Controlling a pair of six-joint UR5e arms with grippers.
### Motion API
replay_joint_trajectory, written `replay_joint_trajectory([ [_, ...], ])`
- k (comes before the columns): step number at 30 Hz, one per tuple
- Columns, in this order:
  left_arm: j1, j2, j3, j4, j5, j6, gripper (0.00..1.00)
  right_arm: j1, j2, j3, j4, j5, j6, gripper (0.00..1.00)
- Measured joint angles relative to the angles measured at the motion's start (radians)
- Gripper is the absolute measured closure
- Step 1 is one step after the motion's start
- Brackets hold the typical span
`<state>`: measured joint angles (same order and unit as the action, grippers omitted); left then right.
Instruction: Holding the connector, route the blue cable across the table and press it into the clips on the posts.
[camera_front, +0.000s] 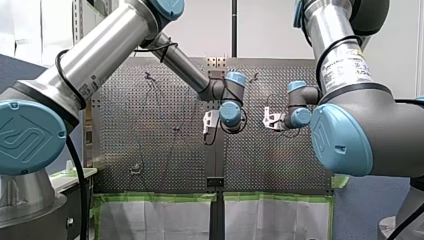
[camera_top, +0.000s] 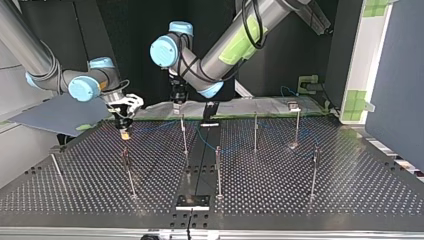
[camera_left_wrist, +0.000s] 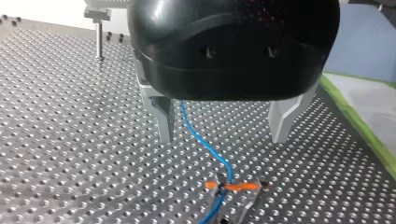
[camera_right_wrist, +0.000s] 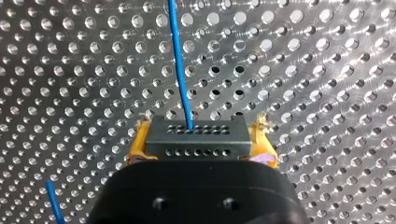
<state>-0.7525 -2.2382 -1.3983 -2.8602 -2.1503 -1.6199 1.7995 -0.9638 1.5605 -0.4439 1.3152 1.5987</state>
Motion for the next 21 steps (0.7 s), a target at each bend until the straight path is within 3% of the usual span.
replay_joint_trajectory([
  [5,-0.017,-0.013,0.018,0.039,-0.048,-0.005,0.0,-0.007,0.0,0.0,0.002,-0.013,0.0,1.0],
  [10,-0.028,-0.049,0.055,0.027,-0.068,-0.029,0.0,-0.011,-0.001,0.002,0.011,-0.02,-0.005,1.0],
  [21,-0.057,-0.145,0.152,-0.061,-0.094,-0.068,0.0,-0.033,-0.005,0.028,0.099,-0.034,-0.095,1.0],
])
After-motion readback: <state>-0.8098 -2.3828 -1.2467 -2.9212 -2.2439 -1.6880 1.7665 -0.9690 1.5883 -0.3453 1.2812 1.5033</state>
